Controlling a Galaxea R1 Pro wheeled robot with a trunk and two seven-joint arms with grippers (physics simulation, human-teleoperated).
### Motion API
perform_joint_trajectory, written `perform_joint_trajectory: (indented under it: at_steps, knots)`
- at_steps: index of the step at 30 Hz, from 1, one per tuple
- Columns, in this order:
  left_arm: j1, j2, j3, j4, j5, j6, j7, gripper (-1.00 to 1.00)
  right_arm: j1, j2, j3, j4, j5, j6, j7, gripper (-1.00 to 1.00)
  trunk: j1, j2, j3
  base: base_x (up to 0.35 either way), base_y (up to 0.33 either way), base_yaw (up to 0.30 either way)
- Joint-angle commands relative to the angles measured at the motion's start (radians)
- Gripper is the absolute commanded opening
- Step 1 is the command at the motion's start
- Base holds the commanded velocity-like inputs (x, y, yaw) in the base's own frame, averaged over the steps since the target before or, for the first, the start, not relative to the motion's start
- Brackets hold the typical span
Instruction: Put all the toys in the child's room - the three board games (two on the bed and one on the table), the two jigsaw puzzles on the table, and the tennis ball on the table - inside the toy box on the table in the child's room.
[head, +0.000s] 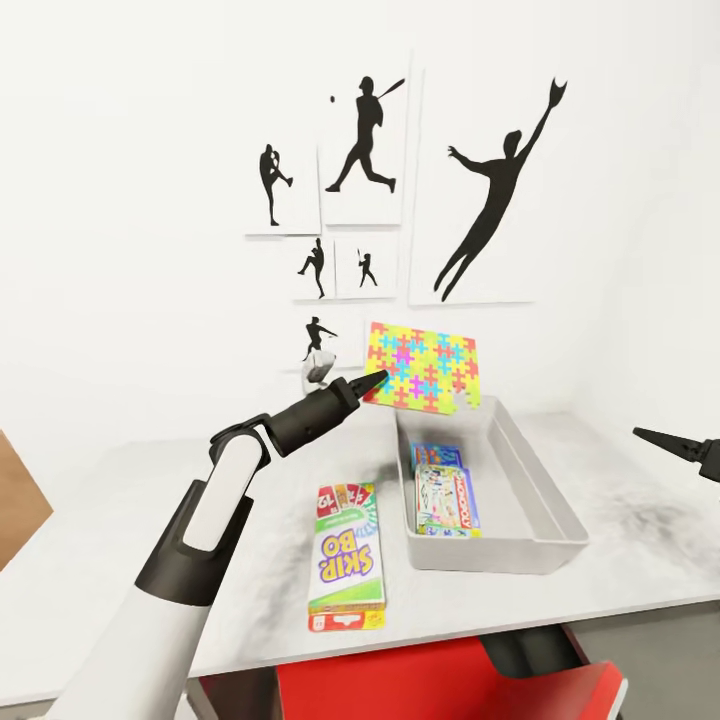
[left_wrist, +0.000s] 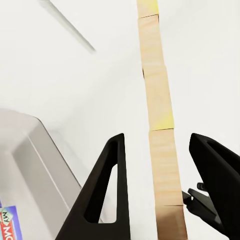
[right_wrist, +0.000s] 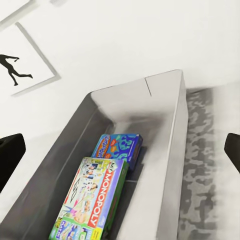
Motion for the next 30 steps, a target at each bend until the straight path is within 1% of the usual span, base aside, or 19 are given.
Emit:
perform_joint_trajectory:
  at_steps: [1,7,15,16,19,20,22,25,27,30]
  knots:
    - [-0.001,0.000,0.001,0.000,0.000,0.004,-0.002,-1.00,-0.001,0.000,-0.001,0.000,0.005,0.005,0.007,1.00,0.000,-0.001,-0.001,0.047,-0.047,0.000]
    - [-0.003,0.001,0.004,-0.003,-0.002,0.004,-0.001,-1.00,-0.001,0.000,-0.001,0.000,0.005,0.005,0.007,1.00,0.000,-0.001,-0.002,0.087,-0.075,0.000]
    - [-0.009,0.001,0.008,-0.002,-0.003,0.005,0.002,-1.00,-0.001,0.001,-0.001,0.001,0.005,0.005,0.007,1.00,0.000,-0.001,-0.003,0.021,-0.018,0.000]
    - [-0.050,-0.002,0.008,0.023,0.002,0.005,0.019,-1.00,-0.001,0.002,-0.002,0.001,0.005,0.005,0.007,1.00,0.000,-0.001,-0.003,0.003,-0.003,0.000]
    - [-0.081,-0.006,0.007,0.060,0.014,0.006,0.038,-1.00,-0.001,0.002,-0.003,0.000,0.005,0.005,0.007,1.00,0.000,-0.001,-0.003,0.002,-0.002,0.000]
    - [-0.081,-0.006,0.007,0.060,0.014,0.006,0.038,-1.00,-0.001,0.002,-0.003,0.000,0.005,0.005,0.007,1.00,0.000,-0.001,-0.003,0.002,-0.001,0.000]
    - [-0.107,-0.008,0.006,0.094,0.035,0.006,0.047,-1.00,-0.001,0.002,-0.003,0.000,0.005,0.005,0.007,1.00,0.000,-0.001,-0.003,0.001,-0.001,0.000]
    - [-0.152,-0.016,0.002,0.163,0.079,0.005,0.059,-1.00,-0.001,0.002,-0.003,0.000,0.005,0.005,0.007,1.00,0.000,-0.001,-0.003,0.000,0.000,0.000]
    - [-0.186,-0.023,0.000,0.223,0.106,0.004,0.069,-1.00,-0.001,0.002,-0.003,0.000,0.005,0.005,0.007,1.00,0.000,-0.001,-0.003,0.000,0.000,0.000]
    - [-0.242,-0.040,-0.002,0.324,0.132,0.001,0.081,-1.00,-0.001,0.002,-0.003,0.000,0.005,0.005,0.008,1.00,0.000,-0.001,-0.003,0.000,0.000,0.000]
